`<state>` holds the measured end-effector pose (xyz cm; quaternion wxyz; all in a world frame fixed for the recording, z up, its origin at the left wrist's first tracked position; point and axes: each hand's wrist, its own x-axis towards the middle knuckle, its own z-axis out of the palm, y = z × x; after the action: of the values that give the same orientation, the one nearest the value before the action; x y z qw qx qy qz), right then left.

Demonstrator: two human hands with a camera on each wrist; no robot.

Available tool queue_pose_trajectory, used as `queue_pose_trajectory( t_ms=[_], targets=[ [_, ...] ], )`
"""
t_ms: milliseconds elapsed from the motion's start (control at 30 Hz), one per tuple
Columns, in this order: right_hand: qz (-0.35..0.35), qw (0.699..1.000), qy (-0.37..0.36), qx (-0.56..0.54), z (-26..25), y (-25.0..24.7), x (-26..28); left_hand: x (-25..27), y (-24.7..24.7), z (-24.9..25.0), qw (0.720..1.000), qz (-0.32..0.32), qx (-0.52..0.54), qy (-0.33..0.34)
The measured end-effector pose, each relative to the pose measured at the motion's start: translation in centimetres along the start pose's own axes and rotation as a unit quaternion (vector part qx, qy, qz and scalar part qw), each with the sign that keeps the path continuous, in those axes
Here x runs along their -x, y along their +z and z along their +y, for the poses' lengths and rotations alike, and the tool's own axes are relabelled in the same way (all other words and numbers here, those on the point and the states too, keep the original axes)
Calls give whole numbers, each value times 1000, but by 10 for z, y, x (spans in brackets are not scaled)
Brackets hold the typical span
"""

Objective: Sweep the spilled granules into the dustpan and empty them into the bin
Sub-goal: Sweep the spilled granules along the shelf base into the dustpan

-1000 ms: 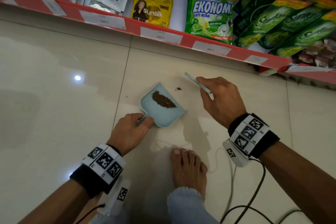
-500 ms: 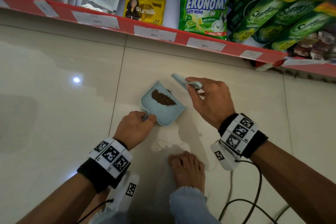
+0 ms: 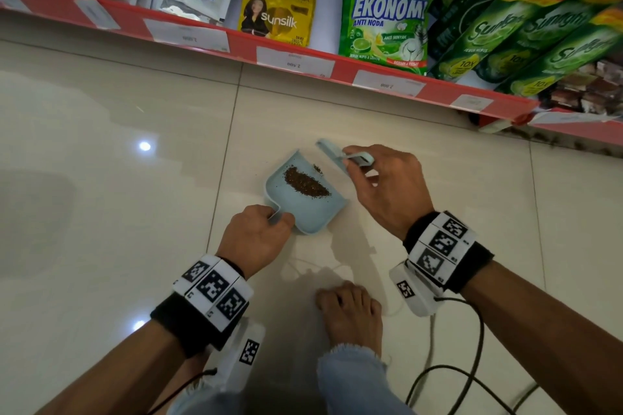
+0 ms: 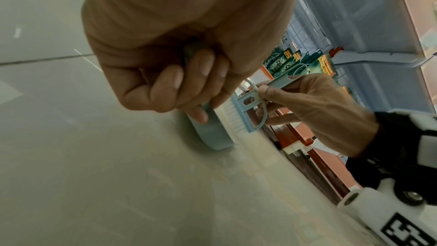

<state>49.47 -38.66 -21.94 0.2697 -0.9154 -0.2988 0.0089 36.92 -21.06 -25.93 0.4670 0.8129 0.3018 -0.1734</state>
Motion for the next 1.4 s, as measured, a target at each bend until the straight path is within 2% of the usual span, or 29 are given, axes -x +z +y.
queue_pose_trajectory(
  t_ms=[133,233,333,433,533,600,633,700,800,933,1067,1167,1333,1400],
  targets=[
    [-60,991,-17,115,4,-3,-4,1,0,0,1000,2,0,-5],
    [-126,991,-27,47,-1,-1,-2,3,0,0,1000,2,1,-10],
    [-69,997,-18,-25,-4,-2,-4,4,0,0,1000,2,-2,-13],
    [-27,999,-24,23,-2,-4,-9,5,-1,0,1000,2,-10,-18],
    [-87,992,-36,80,-1,-4,-9,5,-2,-1,1000,1,-12,-21],
    [-138,988,-41,49,-4,-1,-7,5,-3,-1,1000,0,-12,-22],
    [-141,989,-37,21,-6,-1,-6,6,-3,-1,1000,1,-10,-24],
    [-96,995,-23,-17,-9,-1,-6,6,-4,-2,1000,0,-6,-25],
    [-35,999,-31,3,-8,-4,-11,7,-4,-2,1000,0,-2,-23],
    [-81,995,-26,54,-7,-3,-12,8,-4,-1,1000,0,0,-21],
    [-144,989,-13,-22,-16,1,-3,10,-7,-1,1000,-2,2,-23],
    [-103,994,-2,-45,-19,-2,-3,11,-7,-1,1000,-4,4,-25],
    [-27,998,-12,58,-13,-12,-11,12,-8,-3,1000,-2,12,-29],
    [-22,994,-17,107,-14,-13,-10,13,-9,-3,1000,-3,10,-28]
  ],
)
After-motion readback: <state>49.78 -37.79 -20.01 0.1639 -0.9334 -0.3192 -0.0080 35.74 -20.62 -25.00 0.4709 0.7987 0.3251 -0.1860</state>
